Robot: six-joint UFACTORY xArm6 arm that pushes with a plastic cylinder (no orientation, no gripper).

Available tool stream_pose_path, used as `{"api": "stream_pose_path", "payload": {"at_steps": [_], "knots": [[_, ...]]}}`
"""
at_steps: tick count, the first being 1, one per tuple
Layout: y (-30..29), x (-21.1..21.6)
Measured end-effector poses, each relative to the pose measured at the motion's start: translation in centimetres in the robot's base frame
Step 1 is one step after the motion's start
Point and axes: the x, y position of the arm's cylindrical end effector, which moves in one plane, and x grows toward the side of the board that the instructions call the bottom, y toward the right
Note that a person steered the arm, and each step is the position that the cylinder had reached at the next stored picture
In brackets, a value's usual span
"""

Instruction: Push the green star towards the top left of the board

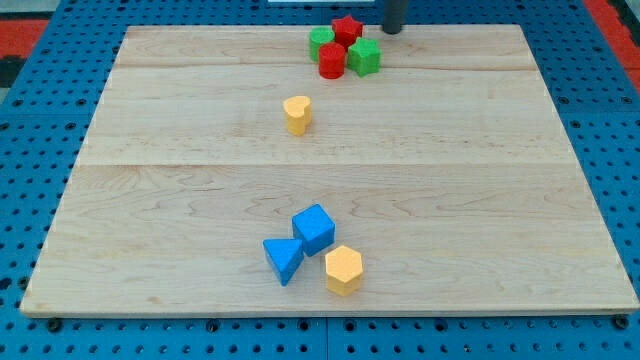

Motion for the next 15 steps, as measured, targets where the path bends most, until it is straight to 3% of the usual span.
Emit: {"api": "stream_pose_path", "payload": {"at_steps": [3, 4, 5, 6, 10, 12, 14, 15], "knots": [[-4.3, 0.3], [-3.9, 0.3], [1.4, 0.7], [1.6, 1.4], [-3.4, 9.5], [2.5, 11.1], [-6.3, 11.6], [-4.9, 13.3]]}}
